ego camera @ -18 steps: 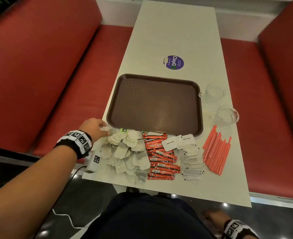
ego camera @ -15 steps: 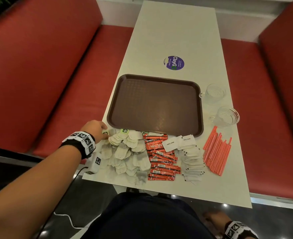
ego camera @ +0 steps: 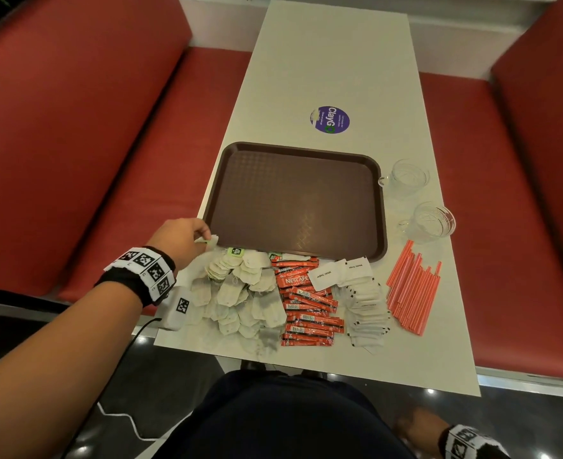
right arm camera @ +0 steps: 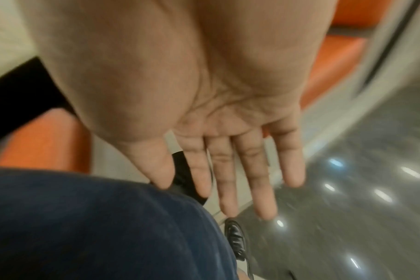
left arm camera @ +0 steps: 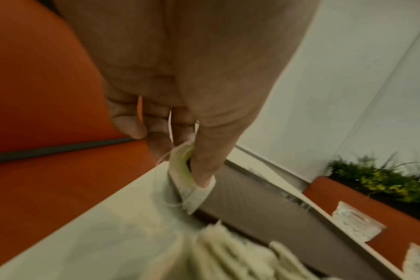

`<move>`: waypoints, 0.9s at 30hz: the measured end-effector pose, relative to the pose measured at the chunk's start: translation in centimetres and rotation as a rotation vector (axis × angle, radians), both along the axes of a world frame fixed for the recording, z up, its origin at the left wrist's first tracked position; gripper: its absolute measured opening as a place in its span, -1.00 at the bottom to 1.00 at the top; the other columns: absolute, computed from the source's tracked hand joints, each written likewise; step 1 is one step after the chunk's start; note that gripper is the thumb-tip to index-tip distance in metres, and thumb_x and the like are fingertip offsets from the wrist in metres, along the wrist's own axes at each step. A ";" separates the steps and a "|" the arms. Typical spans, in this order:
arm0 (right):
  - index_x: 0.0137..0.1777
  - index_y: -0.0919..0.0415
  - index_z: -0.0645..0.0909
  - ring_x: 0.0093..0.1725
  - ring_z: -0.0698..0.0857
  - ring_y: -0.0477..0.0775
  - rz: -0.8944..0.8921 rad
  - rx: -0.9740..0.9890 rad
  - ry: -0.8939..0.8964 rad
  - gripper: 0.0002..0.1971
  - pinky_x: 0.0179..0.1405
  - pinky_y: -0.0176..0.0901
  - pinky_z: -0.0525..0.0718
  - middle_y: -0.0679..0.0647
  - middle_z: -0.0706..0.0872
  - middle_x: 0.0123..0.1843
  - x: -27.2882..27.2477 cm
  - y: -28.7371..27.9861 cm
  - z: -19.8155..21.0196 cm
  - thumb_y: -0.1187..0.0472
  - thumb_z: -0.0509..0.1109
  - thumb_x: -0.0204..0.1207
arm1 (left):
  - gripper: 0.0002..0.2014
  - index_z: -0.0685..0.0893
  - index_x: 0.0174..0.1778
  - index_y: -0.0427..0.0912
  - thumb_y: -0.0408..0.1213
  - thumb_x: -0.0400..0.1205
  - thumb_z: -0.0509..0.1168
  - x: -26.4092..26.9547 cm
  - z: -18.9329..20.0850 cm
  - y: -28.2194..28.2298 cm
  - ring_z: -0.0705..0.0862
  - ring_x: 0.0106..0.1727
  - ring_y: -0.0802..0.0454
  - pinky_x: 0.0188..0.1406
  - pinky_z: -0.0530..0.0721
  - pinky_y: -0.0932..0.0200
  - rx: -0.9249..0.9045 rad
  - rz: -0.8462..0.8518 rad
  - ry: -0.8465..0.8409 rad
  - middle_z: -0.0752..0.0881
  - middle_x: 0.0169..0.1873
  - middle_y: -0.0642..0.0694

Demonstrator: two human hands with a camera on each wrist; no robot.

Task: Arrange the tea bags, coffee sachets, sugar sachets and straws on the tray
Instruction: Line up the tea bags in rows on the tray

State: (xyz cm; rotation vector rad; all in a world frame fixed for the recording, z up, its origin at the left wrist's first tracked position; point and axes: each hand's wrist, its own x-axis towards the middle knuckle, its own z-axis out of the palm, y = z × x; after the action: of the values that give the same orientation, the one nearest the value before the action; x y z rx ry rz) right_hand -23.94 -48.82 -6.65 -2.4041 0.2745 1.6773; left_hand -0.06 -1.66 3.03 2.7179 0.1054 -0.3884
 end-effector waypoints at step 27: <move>-0.13 0.12 0.66 -0.30 0.67 0.04 0.202 0.702 -0.912 -0.85 -0.36 -0.13 0.57 0.01 0.72 -0.27 24.3 17.3 15.1 0.06 0.44 0.60 | -0.92 0.76 -0.16 0.13 -0.15 0.55 0.52 -3.5 4.5 -3.5 0.64 -0.28 0.35 -0.23 0.56 0.38 -0.033 -0.152 -0.081 0.70 -0.32 0.29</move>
State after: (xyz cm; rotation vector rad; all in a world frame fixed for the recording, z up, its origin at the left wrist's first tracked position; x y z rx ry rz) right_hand 0.36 -31.57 8.44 -2.3404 -0.6010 0.4249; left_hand -3.58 -5.13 7.53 2.7128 -0.1290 -0.3185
